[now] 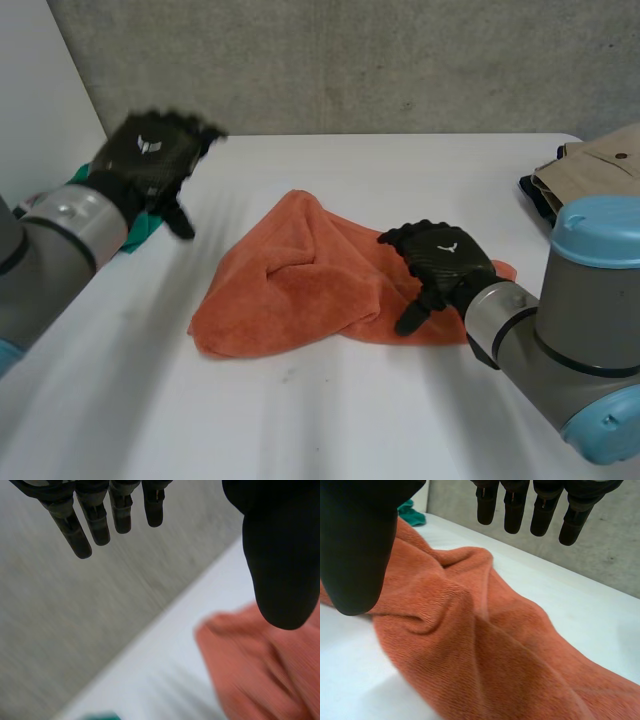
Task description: Fold the laundry.
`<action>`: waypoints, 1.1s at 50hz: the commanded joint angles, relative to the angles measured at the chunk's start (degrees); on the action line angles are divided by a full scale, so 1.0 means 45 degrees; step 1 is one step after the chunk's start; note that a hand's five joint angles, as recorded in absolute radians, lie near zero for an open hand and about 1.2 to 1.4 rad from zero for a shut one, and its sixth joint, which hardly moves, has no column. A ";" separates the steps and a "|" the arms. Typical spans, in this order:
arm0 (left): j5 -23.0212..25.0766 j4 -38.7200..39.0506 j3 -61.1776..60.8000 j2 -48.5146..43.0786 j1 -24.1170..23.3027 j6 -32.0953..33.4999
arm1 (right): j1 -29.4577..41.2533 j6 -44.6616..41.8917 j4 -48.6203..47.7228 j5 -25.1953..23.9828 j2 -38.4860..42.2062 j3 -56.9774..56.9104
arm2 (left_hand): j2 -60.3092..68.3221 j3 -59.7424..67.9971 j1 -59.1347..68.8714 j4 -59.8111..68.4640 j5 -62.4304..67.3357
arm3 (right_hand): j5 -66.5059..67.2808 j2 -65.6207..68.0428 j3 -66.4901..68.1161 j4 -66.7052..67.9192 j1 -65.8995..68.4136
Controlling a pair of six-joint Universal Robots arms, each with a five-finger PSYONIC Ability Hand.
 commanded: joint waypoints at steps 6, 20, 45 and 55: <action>0.3905 -0.2785 0.0299 -0.3283 0.2809 0.0031 | 0.0705 0.0012 0.0290 0.0094 0.2341 -0.1504 | -0.0450 -0.0536 -0.0158 -0.0393 -0.0645 | 0.0289 -0.0019 0.0097 -0.0048 -0.0232; 0.3243 -0.2102 0.0554 -0.5159 0.1287 0.0091 | 0.0881 -0.0260 -0.1701 0.1110 0.3964 -0.2227 | 0.5041 0.4956 0.5333 0.5098 0.4847 | 0.7191 0.6883 0.6999 0.6854 0.6670; -0.0018 0.0378 -0.1555 0.4117 -0.1133 -0.4262 | -0.1677 -0.2957 -0.0336 -0.1368 -0.1195 -0.6283 | 1.5105 1.5020 1.5397 1.5162 1.4911 | 1.4799 1.4491 1.4607 1.4461 1.4277; -0.1483 0.0555 -0.0639 0.1231 -0.2581 -0.3797 | -0.1170 -0.3073 -0.0198 -0.1859 0.2397 -0.9588 | 1.5105 1.5020 1.5397 1.5162 1.4911 | 1.4799 1.4491 1.4607 1.4461 1.4277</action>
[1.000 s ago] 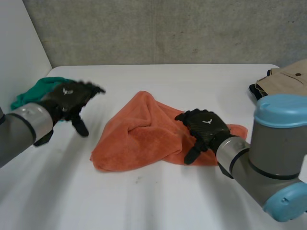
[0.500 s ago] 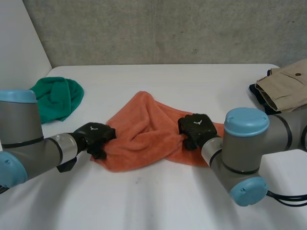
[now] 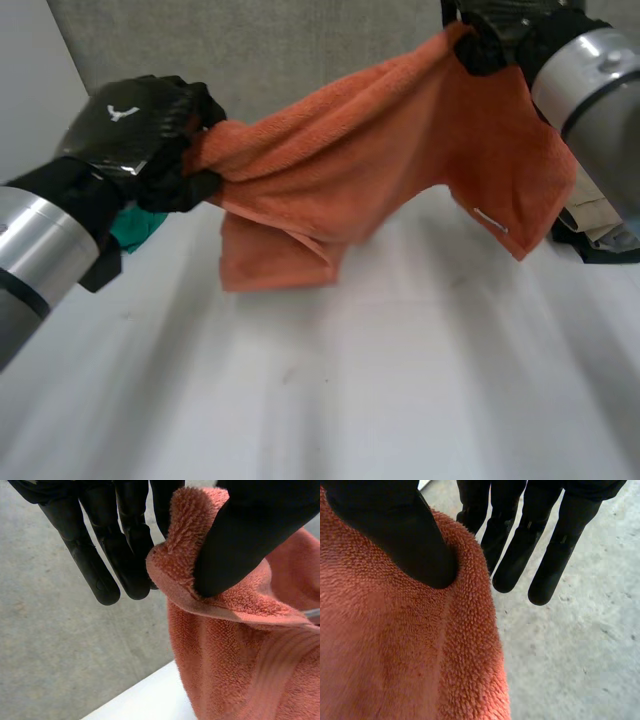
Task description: Fold the laundry.
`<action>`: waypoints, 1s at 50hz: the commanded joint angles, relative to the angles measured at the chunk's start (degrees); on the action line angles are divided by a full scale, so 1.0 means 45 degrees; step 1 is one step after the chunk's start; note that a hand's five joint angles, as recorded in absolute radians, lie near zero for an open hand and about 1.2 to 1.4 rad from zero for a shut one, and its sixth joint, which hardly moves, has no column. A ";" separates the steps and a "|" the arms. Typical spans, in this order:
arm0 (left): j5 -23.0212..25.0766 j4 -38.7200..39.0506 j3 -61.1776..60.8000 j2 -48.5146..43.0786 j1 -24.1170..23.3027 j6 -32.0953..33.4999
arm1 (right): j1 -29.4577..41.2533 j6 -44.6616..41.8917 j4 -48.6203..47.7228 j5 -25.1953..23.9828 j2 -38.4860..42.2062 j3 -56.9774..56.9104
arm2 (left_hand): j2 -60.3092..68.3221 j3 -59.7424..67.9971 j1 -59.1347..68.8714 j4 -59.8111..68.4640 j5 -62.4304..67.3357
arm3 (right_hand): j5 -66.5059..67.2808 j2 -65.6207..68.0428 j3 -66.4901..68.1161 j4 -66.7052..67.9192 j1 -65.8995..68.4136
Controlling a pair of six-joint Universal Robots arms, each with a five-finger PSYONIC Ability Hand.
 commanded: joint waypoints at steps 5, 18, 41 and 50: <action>-0.2239 0.0072 0.2044 -0.5150 -0.0849 0.1108 | 0.0621 -0.0269 -0.0157 -0.0008 0.5036 -0.2937 | 0.2544 0.2596 0.3166 0.2505 0.2926 | 0.2760 0.2769 0.2630 0.2515 0.3611; -0.2748 -0.1255 0.4820 -0.8768 -0.1142 0.0426 | 0.1363 -0.0759 -0.2638 0.2236 0.8303 -0.3622 | -1.0223 -1.0171 -0.9601 -1.0262 -0.9841 | -1.2795 -1.2787 -1.2925 -1.3040 -1.1944; -0.3178 -0.1843 -0.0551 -0.4469 -0.1494 0.0776 | 0.0934 -0.2106 0.4784 0.2063 0.1368 0.4247 | -0.9750 -0.9698 -0.9128 -0.9789 -0.9368 | -1.1713 -1.1705 -1.1843 -1.1958 -1.0862; -0.3860 -0.0926 0.0540 -0.6908 -0.1709 0.0991 | 0.0953 -0.2086 0.1489 0.1515 0.2869 0.5577 | -1.0757 -1.0705 -1.0135 -1.0795 -1.0375 | -1.0403 -1.0394 -1.0533 -1.0648 -0.9552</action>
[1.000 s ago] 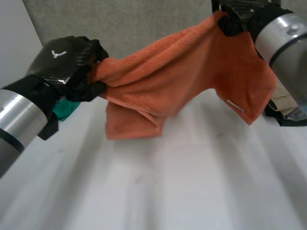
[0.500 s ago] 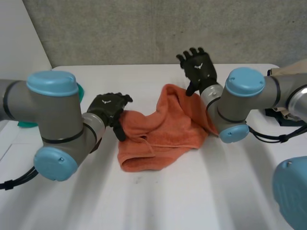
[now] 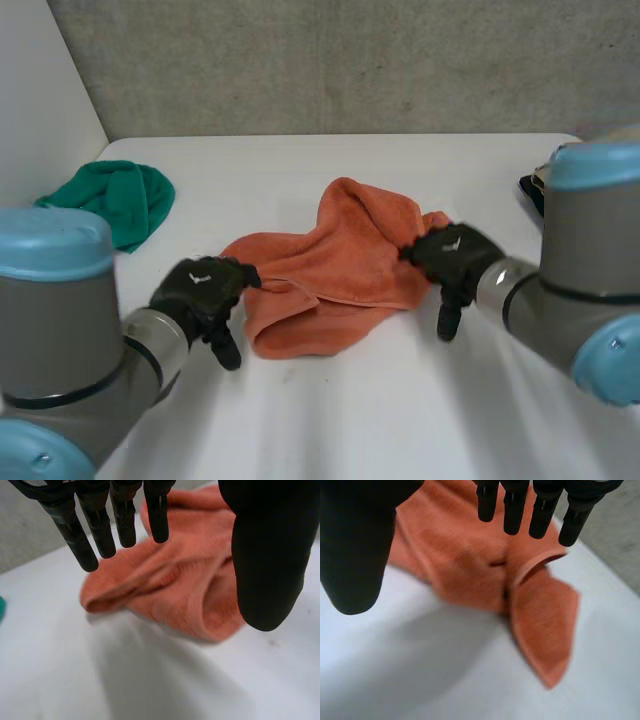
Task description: Fold the laundry.
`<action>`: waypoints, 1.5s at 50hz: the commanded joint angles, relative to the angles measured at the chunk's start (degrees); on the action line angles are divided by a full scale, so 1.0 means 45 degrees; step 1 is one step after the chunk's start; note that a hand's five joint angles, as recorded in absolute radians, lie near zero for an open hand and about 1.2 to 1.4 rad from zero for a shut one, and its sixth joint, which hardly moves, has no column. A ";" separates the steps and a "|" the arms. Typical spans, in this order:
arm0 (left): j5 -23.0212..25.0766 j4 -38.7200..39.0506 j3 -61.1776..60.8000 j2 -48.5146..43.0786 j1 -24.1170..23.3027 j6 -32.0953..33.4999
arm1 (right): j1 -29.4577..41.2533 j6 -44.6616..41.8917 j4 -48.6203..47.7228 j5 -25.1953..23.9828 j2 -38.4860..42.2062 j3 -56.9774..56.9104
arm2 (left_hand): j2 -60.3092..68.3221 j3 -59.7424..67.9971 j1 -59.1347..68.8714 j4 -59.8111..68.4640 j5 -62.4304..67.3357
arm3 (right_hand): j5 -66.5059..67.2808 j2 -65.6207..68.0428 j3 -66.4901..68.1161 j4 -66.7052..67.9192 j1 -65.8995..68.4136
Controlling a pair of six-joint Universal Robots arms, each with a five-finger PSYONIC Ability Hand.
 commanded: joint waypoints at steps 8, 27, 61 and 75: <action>-0.1026 0.1099 0.2393 -0.3221 -0.0332 0.0458 | -0.0032 0.0324 -0.4745 -0.0244 0.2383 0.0527 | 0.0062 0.0043 0.0045 0.0020 -0.0015 | 0.2509 0.2595 0.2596 0.2639 0.2915; -0.1046 0.1040 0.4075 -0.5040 -0.0743 0.0518 | 0.0065 0.0754 -0.5491 -0.0479 0.3127 -0.0117 | 0.2563 0.2543 0.2545 0.2520 0.2485 | 0.5954 0.6040 0.6041 0.6084 0.6360; 0.0906 0.1237 0.3080 0.2421 0.3768 0.0283 | -0.4368 0.0462 0.2789 -0.3994 -0.2126 -0.5488 | 1.3292 1.3272 1.3274 1.3249 1.3214 | 1.4109 1.4195 1.4196 1.4239 1.4515; 0.0146 0.1234 0.3624 -0.1482 0.4101 0.1903 | -0.3666 -0.5046 0.4706 -0.1280 0.0898 -0.5351 | 1.3292 1.3272 1.3274 1.3249 1.3214 | 1.4109 1.4195 1.4196 1.4239 1.4515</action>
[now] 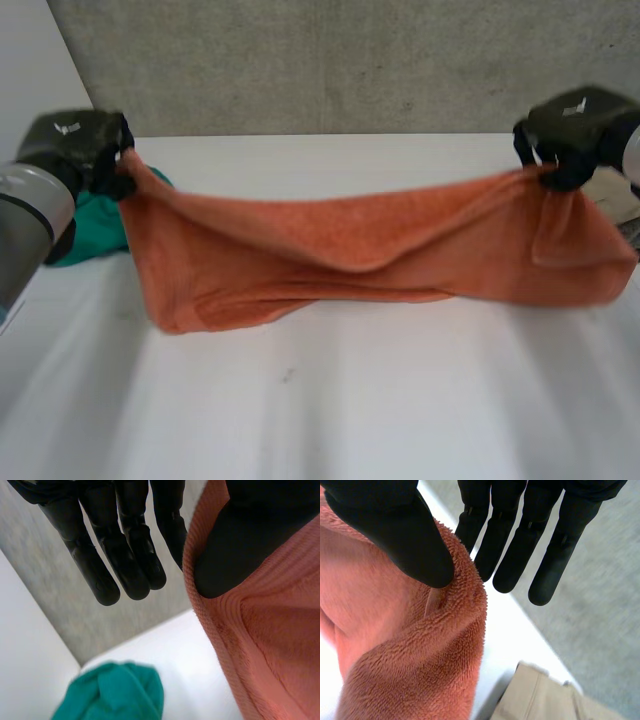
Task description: Fold the laundry.
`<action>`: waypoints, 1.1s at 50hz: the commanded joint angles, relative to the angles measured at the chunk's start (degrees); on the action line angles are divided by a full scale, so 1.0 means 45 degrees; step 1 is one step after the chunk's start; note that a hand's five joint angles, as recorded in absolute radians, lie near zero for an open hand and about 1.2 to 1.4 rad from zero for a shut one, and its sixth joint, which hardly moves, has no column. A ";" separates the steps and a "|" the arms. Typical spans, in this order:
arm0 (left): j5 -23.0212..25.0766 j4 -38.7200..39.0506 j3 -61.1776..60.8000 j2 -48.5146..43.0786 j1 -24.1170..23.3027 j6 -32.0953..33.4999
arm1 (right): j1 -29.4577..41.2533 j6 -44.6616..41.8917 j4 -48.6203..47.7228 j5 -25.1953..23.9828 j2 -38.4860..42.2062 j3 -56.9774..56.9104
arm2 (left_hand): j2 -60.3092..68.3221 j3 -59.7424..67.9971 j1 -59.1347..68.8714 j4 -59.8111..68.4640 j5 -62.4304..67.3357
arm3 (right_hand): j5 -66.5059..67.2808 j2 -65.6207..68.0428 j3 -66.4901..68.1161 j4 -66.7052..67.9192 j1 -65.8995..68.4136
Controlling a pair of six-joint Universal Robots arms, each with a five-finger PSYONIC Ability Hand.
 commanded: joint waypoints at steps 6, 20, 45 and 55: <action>-0.0529 0.2770 0.4418 -0.4853 -0.0019 0.1379 | 0.1289 -0.1429 -0.2130 0.2150 0.4252 -0.3581 | 0.2545 0.2567 0.2791 0.2506 0.3050 | 0.2765 0.2817 0.2672 0.2516 0.4208; -0.0589 0.7600 0.7826 -0.4426 0.0254 -0.0947 | 0.1290 0.2772 -1.4049 0.1101 0.2656 -0.2558 | 0.2545 0.2567 0.2791 0.2506 0.3050 | 0.2765 0.2817 0.2672 0.2516 0.4208; 0.0447 0.8807 -0.1942 -0.3721 0.0918 -0.0341 | 0.0860 0.1112 -0.7233 -0.0818 0.5484 0.1120 | 0.2545 0.2567 0.2791 0.2506 0.3050 | 0.2765 0.2817 0.2672 0.2516 0.4208; 0.0447 0.8925 -0.2392 -0.3292 0.0958 -0.0361 | 0.0567 0.4997 -0.7408 0.0471 0.5076 0.1705 | 0.2545 0.2567 0.2791 0.2506 0.3050 | -0.5499 -0.5448 -0.5592 -0.5748 -0.4056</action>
